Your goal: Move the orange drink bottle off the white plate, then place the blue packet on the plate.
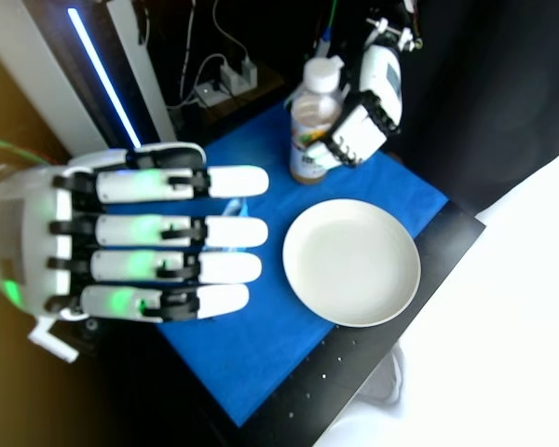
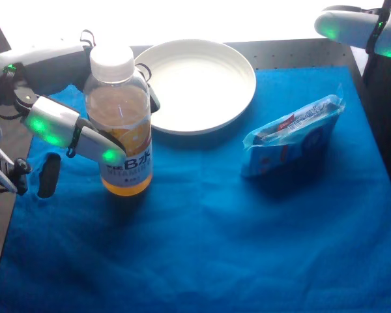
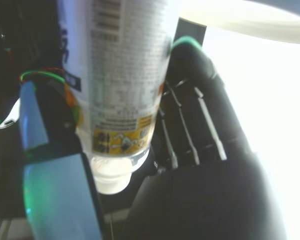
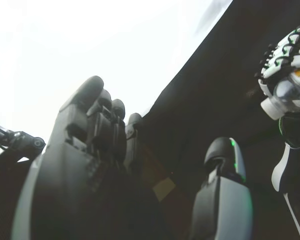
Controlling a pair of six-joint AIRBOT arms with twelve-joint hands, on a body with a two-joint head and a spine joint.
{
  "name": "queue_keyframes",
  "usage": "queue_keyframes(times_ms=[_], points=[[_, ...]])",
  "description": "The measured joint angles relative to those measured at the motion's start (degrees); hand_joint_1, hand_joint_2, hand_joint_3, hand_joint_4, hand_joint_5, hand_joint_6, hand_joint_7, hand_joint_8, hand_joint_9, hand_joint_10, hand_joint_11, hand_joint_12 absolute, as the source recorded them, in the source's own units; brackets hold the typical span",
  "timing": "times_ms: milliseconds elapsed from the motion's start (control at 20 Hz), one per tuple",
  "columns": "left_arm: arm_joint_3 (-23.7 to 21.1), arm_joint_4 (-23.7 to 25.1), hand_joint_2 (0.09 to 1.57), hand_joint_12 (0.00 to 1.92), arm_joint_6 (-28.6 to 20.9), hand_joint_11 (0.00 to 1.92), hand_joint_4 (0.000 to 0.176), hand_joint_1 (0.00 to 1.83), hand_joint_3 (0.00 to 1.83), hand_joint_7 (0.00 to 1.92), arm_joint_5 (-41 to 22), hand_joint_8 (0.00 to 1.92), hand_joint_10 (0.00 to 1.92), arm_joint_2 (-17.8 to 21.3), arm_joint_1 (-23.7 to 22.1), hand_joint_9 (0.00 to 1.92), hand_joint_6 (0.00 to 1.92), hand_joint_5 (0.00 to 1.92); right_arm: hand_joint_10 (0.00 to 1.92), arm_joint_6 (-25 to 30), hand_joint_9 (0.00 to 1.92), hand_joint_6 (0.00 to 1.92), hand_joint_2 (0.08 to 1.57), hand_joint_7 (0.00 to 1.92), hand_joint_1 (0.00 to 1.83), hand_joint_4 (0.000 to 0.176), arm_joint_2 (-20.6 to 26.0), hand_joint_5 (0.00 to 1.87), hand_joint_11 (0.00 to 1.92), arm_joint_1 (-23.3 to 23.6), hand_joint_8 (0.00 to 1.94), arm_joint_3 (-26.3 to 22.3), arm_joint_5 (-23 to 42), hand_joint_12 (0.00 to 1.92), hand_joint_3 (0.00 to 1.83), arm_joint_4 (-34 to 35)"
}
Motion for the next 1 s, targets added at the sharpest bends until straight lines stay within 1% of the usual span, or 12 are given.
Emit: queue_keyframes(times_ms=[100,150,200,300,450,550,650,700,750,850,900,1000], points=[[0.07,-0.37,1.09,1.14,0.0,0.69,0.0,1.24,0.0,1.11,0.09,0.84,0.34,-0.33,0.37,1.06,0.97,0.95,0.0,0.02,0.27,0.0,0.91,0.3,0.75,0.07,0.0,0.34,0.0,0.0,0.0,-0.04,0.02,1.05,0.0,0.17],[0.07,-0.35,0.99,0.99,-0.07,0.63,0.0,1.18,0.0,0.95,0.09,0.44,0.2,-0.35,0.37,0.99,0.48,0.85,0.0,0.02,0.27,0.0,0.92,0.3,0.74,0.07,0.0,0.33,0.0,0.0,0.0,-0.04,0.02,1.04,0.0,0.13],[0.07,-0.37,0.94,0.9,-0.07,0.6,0.0,1.15,0.0,0.94,0.09,0.22,0.11,-0.35,0.42,0.96,0.23,0.86,0.0,0.02,0.27,0.0,0.92,0.3,0.75,0.07,0.0,0.33,0.0,0.0,0.0,-0.04,0.0,1.05,0.0,0.15],[0.02,-0.42,0.86,0.75,-0.31,0.49,0.0,1.11,0.0,0.88,-0.17,0.06,0.03,-0.35,0.42,0.88,0.04,0.82,0.0,0.02,0.27,0.0,0.92,0.29,0.76,0.067,0.0,0.34,0.0,0.0,0.0,-0.09,0.0,1.06,0.0,0.22],[-0.5,-0.83,0.79,0.72,-0.33,0.45,0.0,1.01,0.0,0.85,-0.79,0.02,0.02,0.0,0.98,0.86,0.0,0.75,0.0,0.04,0.26,0.0,0.93,0.29,0.75,0.06,0.0,0.32,0.0,0.0,0.0,-0.15,0.0,1.02,0.0,0.04],[-0.96,-0.94,0.71,0.71,-0.35,0.45,0.0,0.94,0.0,0.8,-1.11,0.0,0.0,0.55,1.53,0.82,0.0,0.67,0.0,0.09,0.26,0.0,0.92,0.29,0.75,0.066,0.0,0.33,0.0,0.0,0.0,-0.15,0.0,1.06,0.0,0.11],[-1.7,-0.98,0.69,0.86,-0.35,0.39,0.0,0.9,0.0,0.76,-1.03,0.0,0.0,1.22,1.73,0.77,0.0,0.6,0.0,0.09,0.27,0.0,0.92,0.29,0.74,0.064,0.0,0.32,0.0,0.0,0.0,-0.15,0.0,1.07,0.0,0.2],[-2.03,-1.4,0.68,1.02,-0.31,0.29,0.0,0.9,0.0,0.66,-1.53,0.0,0.0,1.46,2.01,0.68,0.0,0.51,0.01,0.09,0.29,0.0,0.91,0.3,0.75,0.07,0.0,0.32,0.0,0.0,0.0,-0.15,0.0,1.11,0.0,0.15],[-2.43,-1.75,0.67,1.13,-0.31,0.24,0.007,0.88,0.0,0.61,-1.6,0.0,0.0,1.73,2.16,0.63,0.0,0.46,0.01,0.09,0.29,0.0,0.91,0.29,0.75,0.069,0.0,0.32,0.0,0.0,0.0,-0.15,0.02,1.15,0.0,0.04],[-3.28,-1.42,0.62,1.14,-0.17,0.12,0.079,0.88,0.0,0.48,-1.66,0.0,0.0,2.56,2.64,0.52,0.0,0.37,0.0,0.11,0.29,0.0,0.91,0.29,0.73,0.074,0.0,0.31,0.0,0.0,0.0,-0.15,0.0,1.15,0.0,0.2],[-3.3,-1.66,0.63,1.19,-0.09,0.09,0.086,0.88,0.0,0.45,-1.99,0.0,0.0,2.71,3.06,0.49,0.0,0.33,0.0,0.09,0.29,0.0,0.9,0.29,0.73,0.077,0.0,0.3,0.0,0.0,0.0,-0.15,0.02,1.15,0.0,0.22],[-4.04,-2.27,0.62,1.03,0.2,0.0,0.165,0.84,0.0,0.25,-2.01,0.0,0.0,3.39,3.76,0.3,0.0,0.16,0.0,0.09,0.28,0.0,0.9,0.3,0.75,0.074,0.0,0.3,0.0,0.0,0.0,-0.15,0.0,1.13,0.0,0.11]])
